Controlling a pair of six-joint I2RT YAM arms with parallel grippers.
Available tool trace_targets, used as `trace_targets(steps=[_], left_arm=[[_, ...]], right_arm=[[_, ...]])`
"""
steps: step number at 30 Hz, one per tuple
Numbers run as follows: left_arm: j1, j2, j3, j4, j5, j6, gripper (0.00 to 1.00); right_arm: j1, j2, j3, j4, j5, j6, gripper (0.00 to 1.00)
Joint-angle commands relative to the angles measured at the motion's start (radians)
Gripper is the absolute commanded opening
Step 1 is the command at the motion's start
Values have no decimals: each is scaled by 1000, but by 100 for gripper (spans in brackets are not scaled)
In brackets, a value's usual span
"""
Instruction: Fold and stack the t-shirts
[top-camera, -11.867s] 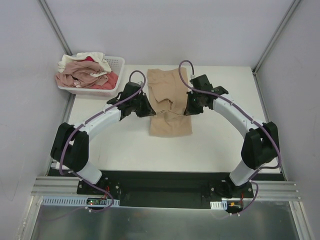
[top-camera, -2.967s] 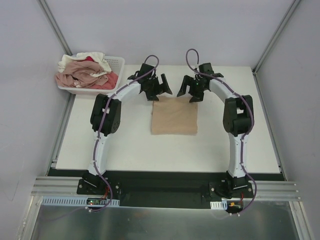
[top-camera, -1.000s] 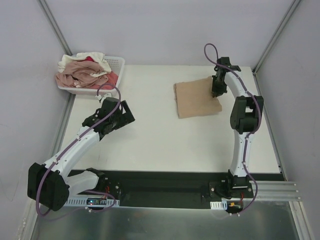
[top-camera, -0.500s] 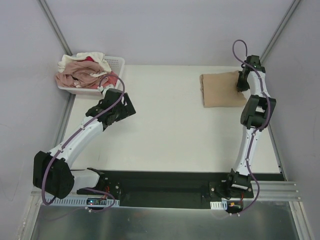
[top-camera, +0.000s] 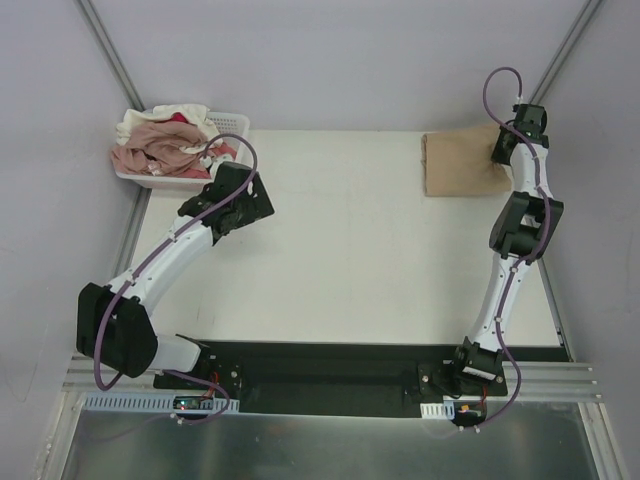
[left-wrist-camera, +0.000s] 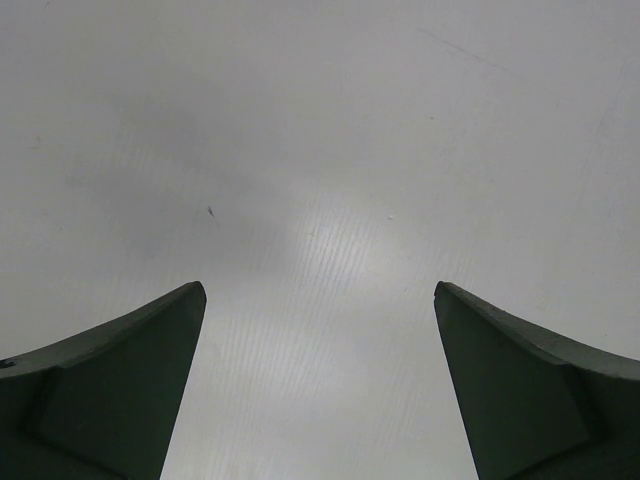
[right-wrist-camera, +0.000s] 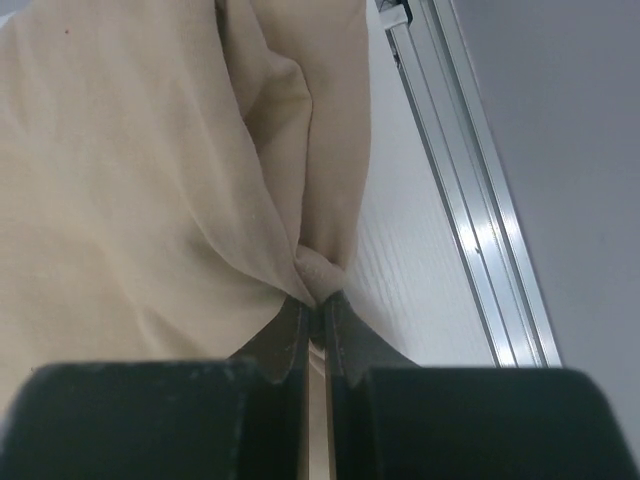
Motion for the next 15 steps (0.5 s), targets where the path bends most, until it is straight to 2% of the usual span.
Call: trace_targets(steps=[1, 4, 6, 7, 9, 10, 11, 12, 13, 15], left_arm=[[12, -3, 44, -25, -38, 36, 99], [14, -20, 42, -28, -45, 42, 99], [14, -31, 42, -33, -45, 45, 99], [12, -43, 42, -35, -47, 45, 99], [14, -57, 42, -39, -47, 53, 99], [14, -77, 42, -39, -51, 60, 99], [14, -85, 42, -39, -58, 65, 99], [14, -95, 45, -44, -62, 71, 99], [14, -115, 47, -47, -68, 77, 99], [15, -137, 47, -53, -81, 76, 99]], right_arm=[[-17, -26, 16, 84, -9, 56, 1], [-26, -43, 3, 78, -2, 56, 6], [-28, -52, 3, 69, 27, 53, 22], [-28, -64, 2, 64, 34, 55, 38], [-29, -82, 2, 44, 25, 64, 52], [-29, -108, 2, 29, 20, 67, 64], [-29, -124, 0, 20, 15, 72, 70], [-29, -142, -3, 11, 8, 78, 88], [-29, -188, -21, -8, 6, 92, 97], [-29, -251, -61, -28, -20, 119, 97]])
